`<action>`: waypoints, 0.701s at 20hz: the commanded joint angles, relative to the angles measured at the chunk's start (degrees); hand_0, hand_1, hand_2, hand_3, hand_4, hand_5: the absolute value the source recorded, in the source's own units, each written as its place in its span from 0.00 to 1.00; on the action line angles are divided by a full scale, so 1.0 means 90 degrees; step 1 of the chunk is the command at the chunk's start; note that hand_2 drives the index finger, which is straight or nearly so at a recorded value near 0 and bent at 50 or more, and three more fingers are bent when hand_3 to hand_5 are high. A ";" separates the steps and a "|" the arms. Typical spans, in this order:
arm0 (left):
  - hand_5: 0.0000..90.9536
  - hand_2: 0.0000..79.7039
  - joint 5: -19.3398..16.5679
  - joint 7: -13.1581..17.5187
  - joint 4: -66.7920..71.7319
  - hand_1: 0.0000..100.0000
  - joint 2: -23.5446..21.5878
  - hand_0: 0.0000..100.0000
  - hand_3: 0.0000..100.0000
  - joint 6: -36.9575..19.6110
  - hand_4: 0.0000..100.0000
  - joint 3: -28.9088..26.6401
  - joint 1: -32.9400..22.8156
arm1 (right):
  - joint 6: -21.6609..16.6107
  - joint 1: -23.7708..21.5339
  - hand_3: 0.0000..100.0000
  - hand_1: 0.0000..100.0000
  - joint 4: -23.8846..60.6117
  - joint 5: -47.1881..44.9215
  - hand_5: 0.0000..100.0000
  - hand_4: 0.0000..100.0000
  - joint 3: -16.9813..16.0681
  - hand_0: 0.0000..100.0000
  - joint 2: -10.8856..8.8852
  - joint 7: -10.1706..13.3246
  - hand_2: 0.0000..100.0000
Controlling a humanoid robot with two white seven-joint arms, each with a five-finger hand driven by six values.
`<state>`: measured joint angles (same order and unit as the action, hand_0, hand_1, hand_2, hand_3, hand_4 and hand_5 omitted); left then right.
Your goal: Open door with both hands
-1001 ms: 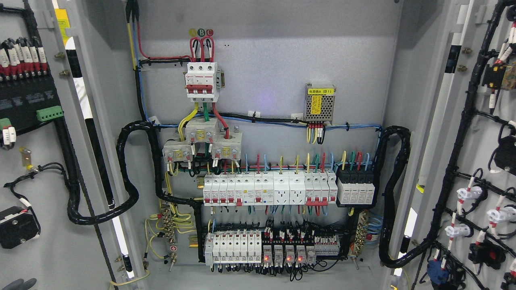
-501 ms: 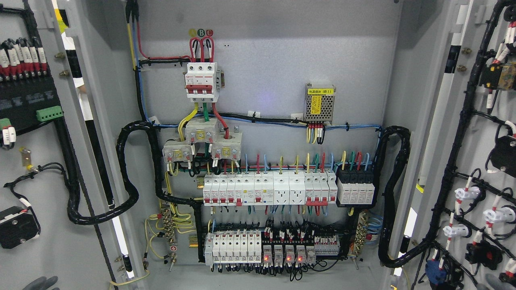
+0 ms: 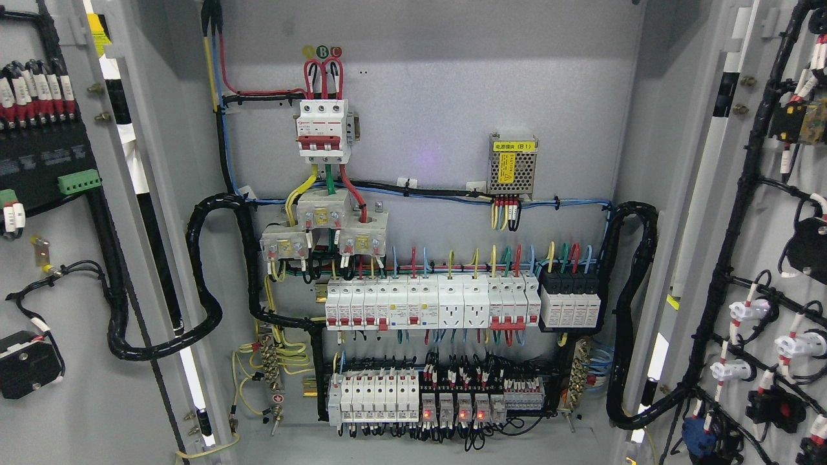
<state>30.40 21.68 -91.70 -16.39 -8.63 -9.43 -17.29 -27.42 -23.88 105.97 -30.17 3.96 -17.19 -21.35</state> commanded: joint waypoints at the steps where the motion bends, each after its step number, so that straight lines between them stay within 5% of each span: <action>1: 0.00 0.00 -0.0487 -0.0503 0.2089 0.56 0.0629 0.12 0.00 -0.0086 0.00 0.2130 -0.0110 | -0.0010 0.0142 0.00 0.50 -0.3683 0.0792 0.00 0.00 0.1514 0.00 0.0541 -0.0020 0.04; 5: 0.00 0.00 -0.0946 -0.1129 0.4305 0.56 0.1086 0.12 0.00 -0.0359 0.00 0.2210 -0.0062 | -0.0020 0.0465 0.00 0.50 -0.5920 0.0871 0.00 0.00 0.1446 0.00 0.1020 -0.0020 0.04; 14: 0.00 0.00 -0.0966 -0.0993 0.9289 0.56 0.1567 0.12 0.00 -0.0321 0.00 0.2268 0.1071 | 0.0058 0.0709 0.00 0.50 -0.8578 0.0871 0.00 0.00 0.1396 0.00 0.1489 -0.0001 0.04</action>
<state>22.70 12.06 -49.38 -8.19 -11.82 5.06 -12.13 -27.17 -18.72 61.15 -22.94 13.14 -9.46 -21.69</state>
